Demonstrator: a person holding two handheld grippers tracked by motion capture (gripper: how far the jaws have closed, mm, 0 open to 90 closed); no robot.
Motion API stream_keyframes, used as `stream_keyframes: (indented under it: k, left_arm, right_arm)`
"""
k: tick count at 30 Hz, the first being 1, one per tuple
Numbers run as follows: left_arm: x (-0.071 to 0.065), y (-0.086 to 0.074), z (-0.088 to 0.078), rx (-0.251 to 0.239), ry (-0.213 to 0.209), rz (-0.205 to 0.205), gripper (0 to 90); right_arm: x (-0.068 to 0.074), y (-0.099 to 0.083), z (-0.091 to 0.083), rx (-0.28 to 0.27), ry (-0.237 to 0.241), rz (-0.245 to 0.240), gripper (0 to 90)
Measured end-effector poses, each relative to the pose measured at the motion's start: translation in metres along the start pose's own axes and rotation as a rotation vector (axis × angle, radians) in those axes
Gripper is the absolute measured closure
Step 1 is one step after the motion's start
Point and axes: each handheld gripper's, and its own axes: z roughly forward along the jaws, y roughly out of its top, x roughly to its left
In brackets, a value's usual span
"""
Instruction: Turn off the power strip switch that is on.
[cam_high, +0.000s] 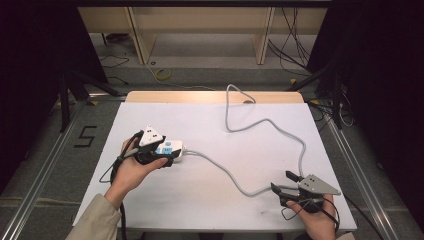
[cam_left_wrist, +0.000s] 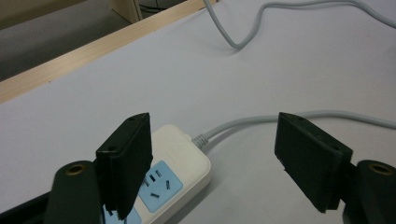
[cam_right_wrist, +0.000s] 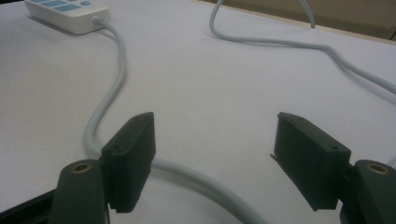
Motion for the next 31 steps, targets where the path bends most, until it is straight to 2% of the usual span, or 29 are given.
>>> stream_keyframes:
  k: [2,7,11,15,20,23,31]
  left_arm:
    - [-0.002,-0.007,-0.002,-0.005,-0.004,0.013,27.2]
    - [-0.007,-0.025,-0.007,-0.022,-0.001,0.014,27.1]
    - [-0.014,-0.041,-0.007,-0.009,-0.005,0.023,27.0]
    - [-0.019,-0.053,-0.009,-0.027,0.004,0.017,26.8]
    - [-0.024,-0.068,-0.012,-0.017,0.03,0.015,26.3]
    - [-0.025,-0.073,-0.015,-0.022,0.051,0.023,26.5]
    - [-0.026,-0.077,-0.014,-0.011,0.051,0.034,26.2]
  right_arm:
    - [0.0,0.0,0.0,0.002,0.0,0.0,30.2]
    - [0.0,0.0,0.0,0.004,-0.002,-0.003,30.2]
    - [0.0,0.0,0.0,0.008,0.0,-0.006,30.2]
    - [0.0,0.0,0.0,0.008,0.001,-0.006,30.2]
    - [0.0,0.0,-0.001,0.006,0.001,-0.008,30.2]
    - [0.0,0.0,-0.001,0.006,0.003,-0.01,30.2]
    - [0.0,0.001,-0.001,0.009,0.005,-0.01,30.1]
